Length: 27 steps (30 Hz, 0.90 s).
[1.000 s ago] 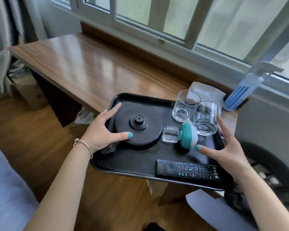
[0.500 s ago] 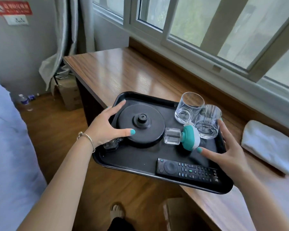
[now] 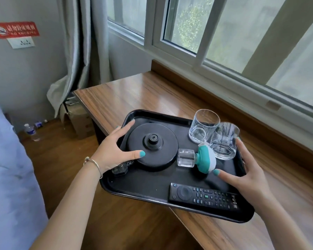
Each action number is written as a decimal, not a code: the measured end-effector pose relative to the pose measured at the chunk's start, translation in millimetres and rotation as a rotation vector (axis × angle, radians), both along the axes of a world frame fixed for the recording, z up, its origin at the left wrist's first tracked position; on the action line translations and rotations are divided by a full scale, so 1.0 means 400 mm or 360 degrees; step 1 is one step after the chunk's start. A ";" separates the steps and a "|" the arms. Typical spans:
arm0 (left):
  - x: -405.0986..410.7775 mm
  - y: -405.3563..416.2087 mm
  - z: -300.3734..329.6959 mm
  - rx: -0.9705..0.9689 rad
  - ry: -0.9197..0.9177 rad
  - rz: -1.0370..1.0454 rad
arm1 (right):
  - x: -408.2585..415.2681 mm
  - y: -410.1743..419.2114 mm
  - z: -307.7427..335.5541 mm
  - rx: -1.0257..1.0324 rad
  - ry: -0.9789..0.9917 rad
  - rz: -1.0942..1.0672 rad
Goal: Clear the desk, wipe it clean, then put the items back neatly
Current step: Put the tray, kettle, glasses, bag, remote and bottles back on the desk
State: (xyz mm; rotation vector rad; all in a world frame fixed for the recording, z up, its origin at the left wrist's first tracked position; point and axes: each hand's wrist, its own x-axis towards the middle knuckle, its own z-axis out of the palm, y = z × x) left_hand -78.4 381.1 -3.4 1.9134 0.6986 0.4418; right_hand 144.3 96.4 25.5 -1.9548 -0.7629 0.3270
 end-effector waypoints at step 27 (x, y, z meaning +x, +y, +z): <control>0.055 0.855 0.015 -0.0007 -0.0063 -0.0591 | -0.257 0.700 -0.021 0.0064 0.0126 -0.0598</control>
